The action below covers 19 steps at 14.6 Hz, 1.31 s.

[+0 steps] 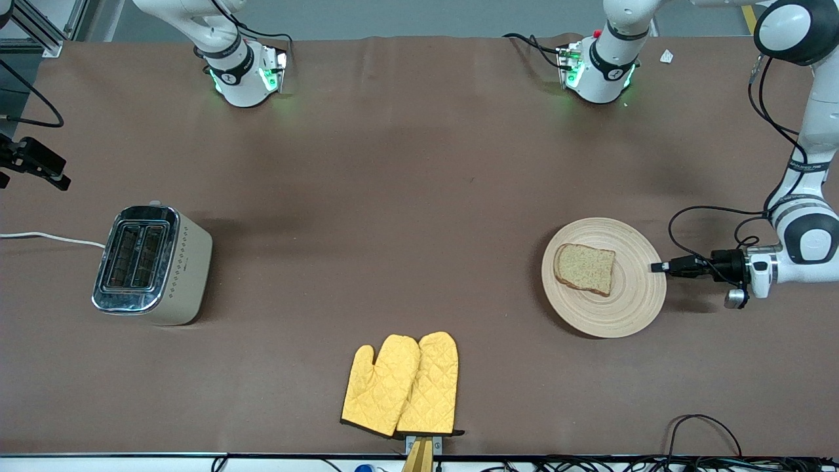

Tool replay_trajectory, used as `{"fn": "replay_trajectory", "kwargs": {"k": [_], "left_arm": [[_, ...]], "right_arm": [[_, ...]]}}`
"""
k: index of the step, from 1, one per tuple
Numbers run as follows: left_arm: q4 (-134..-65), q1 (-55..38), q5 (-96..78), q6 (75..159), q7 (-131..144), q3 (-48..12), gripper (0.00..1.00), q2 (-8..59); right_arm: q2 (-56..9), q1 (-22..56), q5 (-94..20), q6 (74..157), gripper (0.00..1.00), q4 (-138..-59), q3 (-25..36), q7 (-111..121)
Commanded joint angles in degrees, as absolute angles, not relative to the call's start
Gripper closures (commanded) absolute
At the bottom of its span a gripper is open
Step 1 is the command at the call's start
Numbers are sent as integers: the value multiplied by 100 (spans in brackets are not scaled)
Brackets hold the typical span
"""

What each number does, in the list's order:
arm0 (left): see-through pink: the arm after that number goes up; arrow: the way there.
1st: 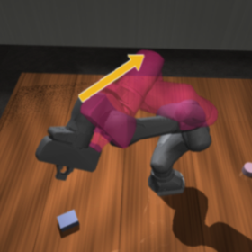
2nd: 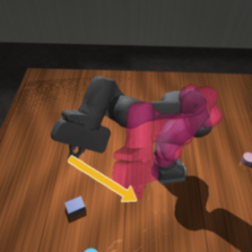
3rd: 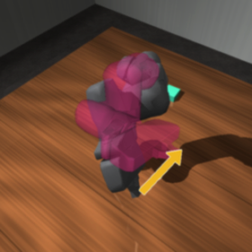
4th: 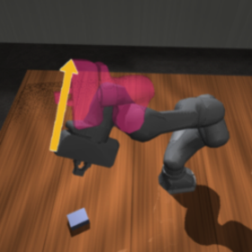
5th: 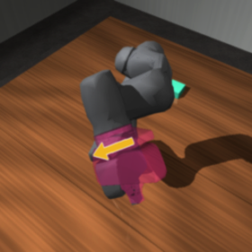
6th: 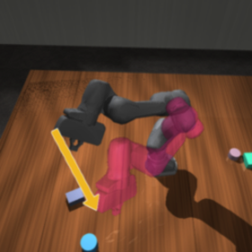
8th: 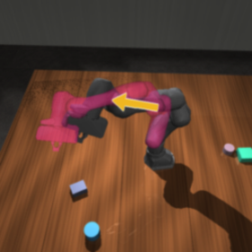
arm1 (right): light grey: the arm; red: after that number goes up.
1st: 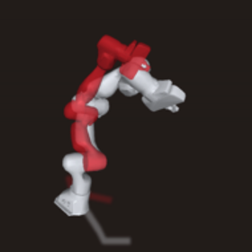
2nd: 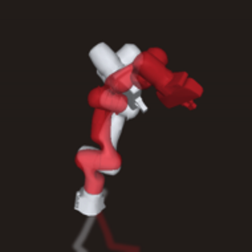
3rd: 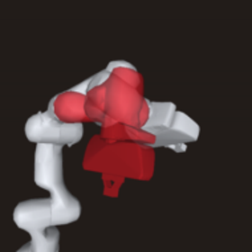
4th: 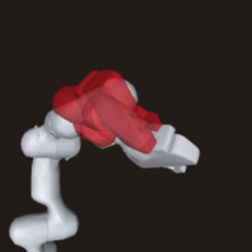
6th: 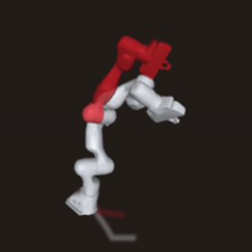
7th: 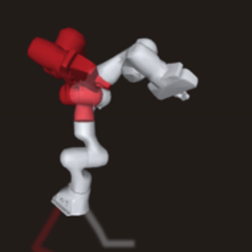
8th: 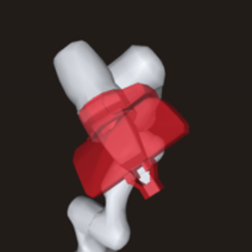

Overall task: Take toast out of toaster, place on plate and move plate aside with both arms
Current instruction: 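Release the plate and draw the left gripper back from it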

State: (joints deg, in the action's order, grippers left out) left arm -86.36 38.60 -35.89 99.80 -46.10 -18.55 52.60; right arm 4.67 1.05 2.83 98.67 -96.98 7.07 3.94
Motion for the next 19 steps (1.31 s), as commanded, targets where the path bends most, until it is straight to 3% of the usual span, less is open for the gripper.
{"fn": "replay_trajectory", "kwargs": {"k": [1,6,10,14,19], "left_arm": [[-8281,3972,-3184,9800,-4579,-1907,0,5177],[-7376,3632,-1007,9817,-4526,-2126,0,4572],[-7356,2894,-2,10099,-4256,-2329,0,3589],[-7365,2103,332,10038,-1554,-2347,0,2736],[-7488,1415,422,8705,1341,-2601,0,1225]], "right_arm": [[431,26,176,9782,0,-9606,650,466],[413,-35,-35,9686,0,-9606,650,448],[413,-26,-26,9668,0,-9606,650,474],[422,-18,-26,9589,0,-9598,650,475],[422,-26,-26,9589,0,-9598,650,483]]}}
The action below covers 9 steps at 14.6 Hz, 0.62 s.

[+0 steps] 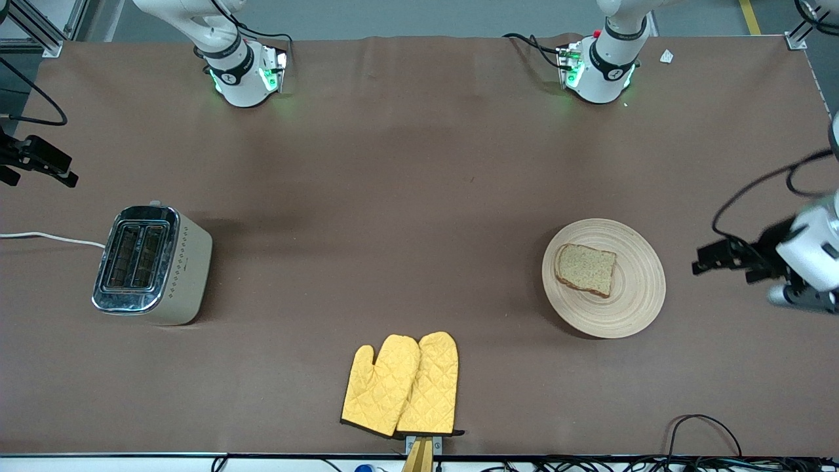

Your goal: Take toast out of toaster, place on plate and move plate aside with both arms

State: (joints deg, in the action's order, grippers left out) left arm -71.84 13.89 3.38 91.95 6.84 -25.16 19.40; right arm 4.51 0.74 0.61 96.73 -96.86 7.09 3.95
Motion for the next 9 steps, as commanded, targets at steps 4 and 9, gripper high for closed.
{"fn": "replay_trajectory", "kwargs": {"k": [4,9], "left_arm": [[-7892,1494,431,8324,1389,-2602,0,493],[-7901,481,291,8200,1231,-1465,0,229]], "right_arm": [[422,-35,-26,9598,0,-9598,650,483],[413,-35,-26,9589,0,-9598,650,492]]}}
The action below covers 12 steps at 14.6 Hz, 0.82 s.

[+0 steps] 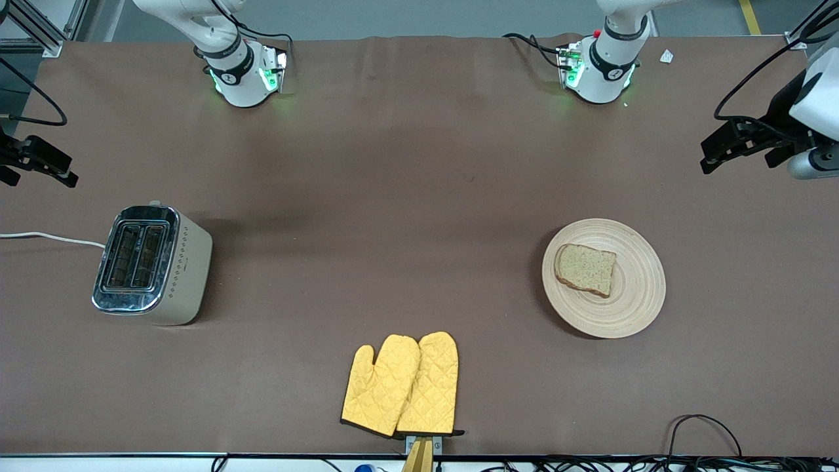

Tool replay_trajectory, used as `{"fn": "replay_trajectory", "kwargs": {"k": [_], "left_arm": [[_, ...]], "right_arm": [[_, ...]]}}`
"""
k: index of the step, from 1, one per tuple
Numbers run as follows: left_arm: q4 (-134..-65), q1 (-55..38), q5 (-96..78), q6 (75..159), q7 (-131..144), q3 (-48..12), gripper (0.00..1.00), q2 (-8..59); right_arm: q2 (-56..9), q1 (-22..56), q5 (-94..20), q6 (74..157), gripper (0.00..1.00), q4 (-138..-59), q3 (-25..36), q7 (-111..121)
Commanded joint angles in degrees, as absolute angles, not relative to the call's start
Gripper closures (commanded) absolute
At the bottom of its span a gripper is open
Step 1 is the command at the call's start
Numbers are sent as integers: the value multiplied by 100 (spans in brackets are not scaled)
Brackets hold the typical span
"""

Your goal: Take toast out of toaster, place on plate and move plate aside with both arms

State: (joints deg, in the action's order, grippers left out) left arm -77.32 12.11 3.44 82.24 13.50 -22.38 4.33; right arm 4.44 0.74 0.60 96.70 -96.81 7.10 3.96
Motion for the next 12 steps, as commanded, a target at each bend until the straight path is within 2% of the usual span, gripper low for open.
{"fn": "replay_trajectory", "kwargs": {"k": [1,2,3,12], "left_arm": [[-7910,-178,255,8191,1204,-780,0,142],[-8006,-593,246,8191,1178,-338,0,45],[-8076,-676,237,8209,1169,-291,0,-34],[-8033,-686,203,8472,800,-290,0,210]], "right_arm": [[413,-35,-26,9589,0,-9598,650,492],[413,-35,-26,9589,0,-9598,650,492],[413,-35,-26,9589,0,-9598,650,492],[413,-44,-26,9598,0,-9606,650,492]]}}
